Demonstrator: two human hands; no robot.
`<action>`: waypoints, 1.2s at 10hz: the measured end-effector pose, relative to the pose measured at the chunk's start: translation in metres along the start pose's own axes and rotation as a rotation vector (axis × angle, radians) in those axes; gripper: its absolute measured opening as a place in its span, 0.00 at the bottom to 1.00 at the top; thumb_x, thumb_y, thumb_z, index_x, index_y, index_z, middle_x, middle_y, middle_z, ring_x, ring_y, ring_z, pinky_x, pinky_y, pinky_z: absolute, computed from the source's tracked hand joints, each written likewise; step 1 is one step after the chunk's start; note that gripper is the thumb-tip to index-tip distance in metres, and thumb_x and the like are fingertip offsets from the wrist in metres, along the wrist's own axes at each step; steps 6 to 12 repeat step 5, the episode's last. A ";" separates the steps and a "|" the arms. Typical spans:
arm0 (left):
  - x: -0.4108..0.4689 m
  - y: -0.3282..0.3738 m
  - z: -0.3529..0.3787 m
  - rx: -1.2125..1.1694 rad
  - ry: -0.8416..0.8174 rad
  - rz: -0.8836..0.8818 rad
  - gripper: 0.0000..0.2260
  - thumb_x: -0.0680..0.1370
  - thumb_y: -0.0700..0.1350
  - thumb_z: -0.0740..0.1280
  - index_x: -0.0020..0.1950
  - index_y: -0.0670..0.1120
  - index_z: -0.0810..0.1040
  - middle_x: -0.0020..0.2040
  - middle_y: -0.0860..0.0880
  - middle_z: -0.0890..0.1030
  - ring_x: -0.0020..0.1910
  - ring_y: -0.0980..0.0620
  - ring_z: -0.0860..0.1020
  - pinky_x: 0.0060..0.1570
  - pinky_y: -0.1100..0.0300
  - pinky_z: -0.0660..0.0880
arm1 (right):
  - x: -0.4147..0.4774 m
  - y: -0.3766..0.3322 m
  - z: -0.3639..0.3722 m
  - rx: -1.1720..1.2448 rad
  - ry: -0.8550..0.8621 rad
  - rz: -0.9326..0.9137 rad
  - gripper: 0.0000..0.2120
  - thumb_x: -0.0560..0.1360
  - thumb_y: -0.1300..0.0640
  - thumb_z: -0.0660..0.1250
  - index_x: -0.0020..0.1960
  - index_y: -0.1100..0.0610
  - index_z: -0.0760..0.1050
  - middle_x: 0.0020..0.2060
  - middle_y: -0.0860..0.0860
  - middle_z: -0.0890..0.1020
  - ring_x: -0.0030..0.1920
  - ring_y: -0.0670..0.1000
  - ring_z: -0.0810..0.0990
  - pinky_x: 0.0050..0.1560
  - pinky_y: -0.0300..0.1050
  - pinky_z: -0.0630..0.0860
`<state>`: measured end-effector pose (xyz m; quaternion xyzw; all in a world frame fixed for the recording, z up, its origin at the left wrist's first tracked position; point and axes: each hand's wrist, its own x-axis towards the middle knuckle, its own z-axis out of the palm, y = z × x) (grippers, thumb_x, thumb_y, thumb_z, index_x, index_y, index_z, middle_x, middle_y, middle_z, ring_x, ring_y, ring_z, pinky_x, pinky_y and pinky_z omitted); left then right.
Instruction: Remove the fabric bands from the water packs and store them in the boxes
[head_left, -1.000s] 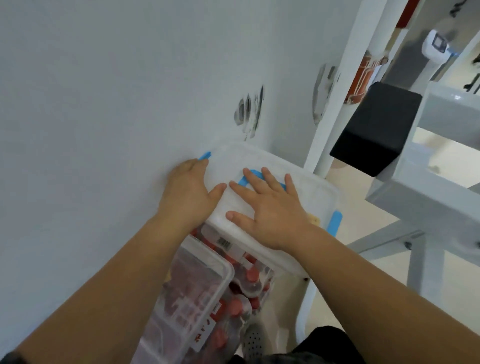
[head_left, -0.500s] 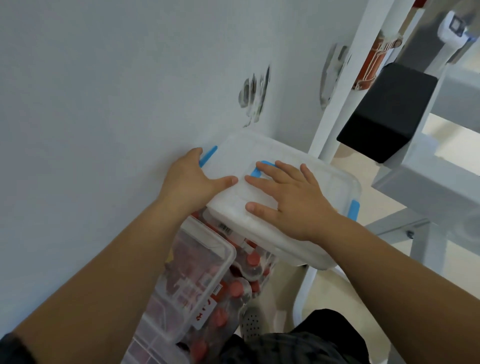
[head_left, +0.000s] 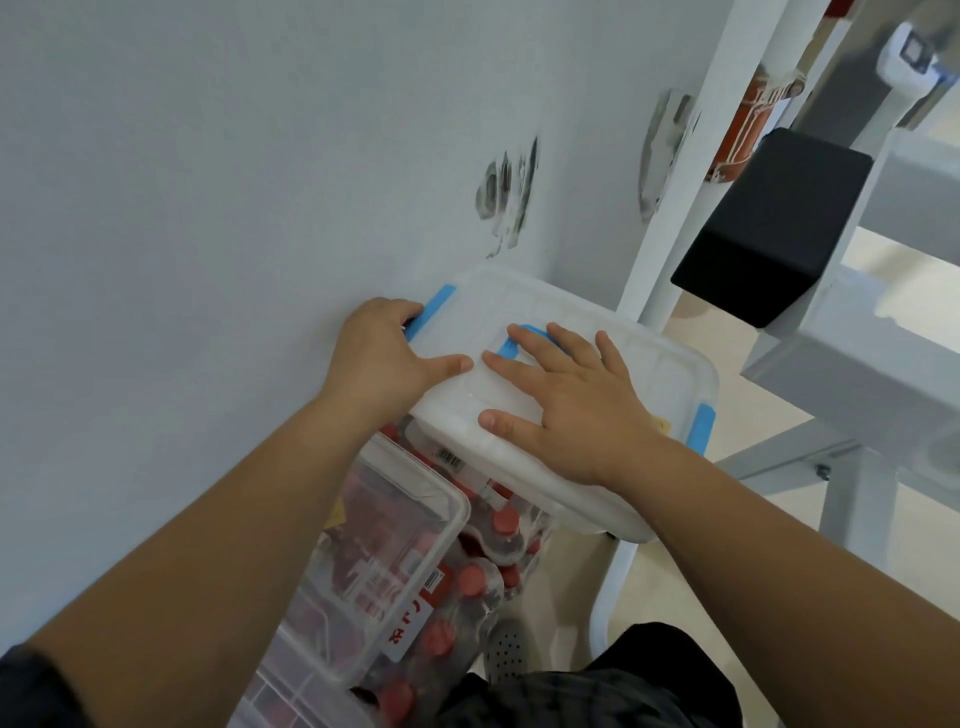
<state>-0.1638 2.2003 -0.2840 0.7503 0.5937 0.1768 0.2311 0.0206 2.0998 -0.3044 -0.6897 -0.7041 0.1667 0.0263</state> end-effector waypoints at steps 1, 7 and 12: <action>0.003 -0.002 -0.004 0.086 -0.011 0.030 0.33 0.67 0.61 0.78 0.67 0.47 0.76 0.57 0.50 0.77 0.53 0.52 0.74 0.54 0.58 0.72 | 0.002 -0.006 -0.001 -0.014 -0.003 0.003 0.34 0.75 0.25 0.43 0.79 0.33 0.48 0.83 0.41 0.47 0.82 0.52 0.43 0.79 0.64 0.36; -0.005 0.016 -0.013 0.119 0.082 0.161 0.31 0.74 0.63 0.70 0.73 0.51 0.71 0.71 0.49 0.73 0.69 0.47 0.71 0.70 0.48 0.69 | -0.001 -0.014 -0.030 0.423 0.242 0.032 0.31 0.79 0.34 0.59 0.78 0.43 0.63 0.81 0.48 0.60 0.81 0.51 0.54 0.81 0.51 0.50; -0.005 0.016 -0.013 0.119 0.082 0.161 0.31 0.74 0.63 0.70 0.73 0.51 0.71 0.71 0.49 0.73 0.69 0.47 0.71 0.70 0.48 0.69 | -0.001 -0.014 -0.030 0.423 0.242 0.032 0.31 0.79 0.34 0.59 0.78 0.43 0.63 0.81 0.48 0.60 0.81 0.51 0.54 0.81 0.51 0.50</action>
